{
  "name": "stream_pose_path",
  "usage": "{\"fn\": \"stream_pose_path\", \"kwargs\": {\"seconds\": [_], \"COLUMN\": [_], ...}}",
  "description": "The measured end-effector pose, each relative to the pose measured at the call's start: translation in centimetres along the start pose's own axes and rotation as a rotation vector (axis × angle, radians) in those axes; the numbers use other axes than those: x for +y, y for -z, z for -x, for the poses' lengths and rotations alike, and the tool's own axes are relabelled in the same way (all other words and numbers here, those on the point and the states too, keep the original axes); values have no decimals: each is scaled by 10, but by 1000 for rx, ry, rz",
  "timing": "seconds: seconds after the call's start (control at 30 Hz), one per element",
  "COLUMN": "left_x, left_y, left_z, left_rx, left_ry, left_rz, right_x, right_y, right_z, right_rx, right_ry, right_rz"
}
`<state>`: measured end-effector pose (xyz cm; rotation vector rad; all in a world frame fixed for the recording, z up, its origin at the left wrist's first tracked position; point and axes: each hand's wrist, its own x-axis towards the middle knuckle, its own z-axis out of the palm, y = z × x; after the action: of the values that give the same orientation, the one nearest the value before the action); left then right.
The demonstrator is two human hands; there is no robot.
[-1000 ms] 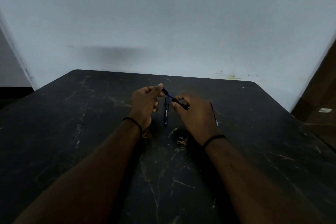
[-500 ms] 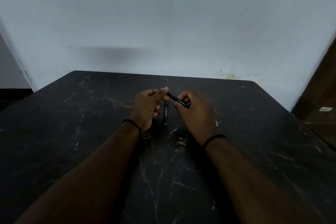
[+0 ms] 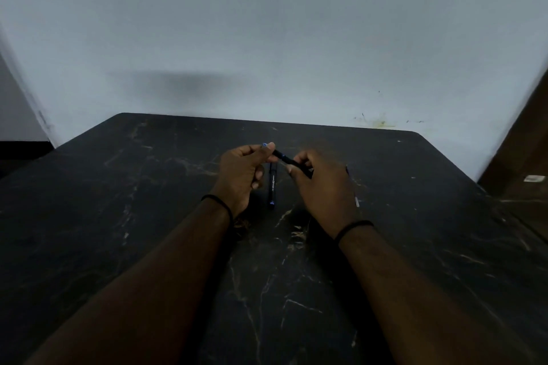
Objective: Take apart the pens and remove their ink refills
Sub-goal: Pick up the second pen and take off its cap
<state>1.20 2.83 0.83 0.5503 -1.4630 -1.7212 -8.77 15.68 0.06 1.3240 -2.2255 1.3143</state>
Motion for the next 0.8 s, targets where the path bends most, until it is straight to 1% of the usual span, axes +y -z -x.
{"fn": "stream_pose_path", "kwargs": {"seconds": [0.13,0.27,0.4,0.5,0.6,0.73,0.8], "left_x": [1,2,2,3,4,2,2], "left_y": [0,-2,-2,-2,-1,-1,-1], "left_z": [0,1,2,3,3,1,2], "left_rx": [5,5,-6,0,-6,4,2], "left_ry": [9,3,8,1,-6,-20,-28], "left_rz": [-3,17,6,10,17,22,9], "right_x": [-3,0,3,4,2,0,1], "right_y": [0,-3,-3,-3,-2,-4,-5], "right_z": [0,-1,1,-1,-1,-1,0], "right_rx": [-21,3,42,13,-13,14,38], "right_ry": [49,-38,-44,-9,39,-53,-49], "right_rz": [105,-14,37,23,85,-59,-26]}}
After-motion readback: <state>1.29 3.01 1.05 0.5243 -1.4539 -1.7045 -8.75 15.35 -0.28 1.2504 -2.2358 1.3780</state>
